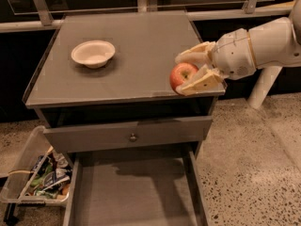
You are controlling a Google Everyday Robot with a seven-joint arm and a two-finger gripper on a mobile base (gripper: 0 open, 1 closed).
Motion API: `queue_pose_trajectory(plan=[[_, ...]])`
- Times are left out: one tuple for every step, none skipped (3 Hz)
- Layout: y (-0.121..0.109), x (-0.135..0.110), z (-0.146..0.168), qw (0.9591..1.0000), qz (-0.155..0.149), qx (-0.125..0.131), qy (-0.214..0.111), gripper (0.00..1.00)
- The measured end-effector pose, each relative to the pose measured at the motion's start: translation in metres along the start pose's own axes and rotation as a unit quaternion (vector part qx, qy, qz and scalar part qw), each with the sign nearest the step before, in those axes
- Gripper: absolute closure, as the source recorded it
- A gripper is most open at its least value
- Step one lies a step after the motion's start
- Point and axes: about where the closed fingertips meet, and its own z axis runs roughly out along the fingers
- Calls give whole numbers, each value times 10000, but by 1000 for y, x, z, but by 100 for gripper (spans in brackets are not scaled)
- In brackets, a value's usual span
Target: Pick apple from middle drawer and place on counter
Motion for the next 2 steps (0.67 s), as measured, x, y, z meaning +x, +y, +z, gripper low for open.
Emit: queue_pose_trajectory(plan=[[-8, -1, 7, 10000, 32, -1, -8, 100], [-37, 2, 17, 9999, 110, 55, 75, 100]])
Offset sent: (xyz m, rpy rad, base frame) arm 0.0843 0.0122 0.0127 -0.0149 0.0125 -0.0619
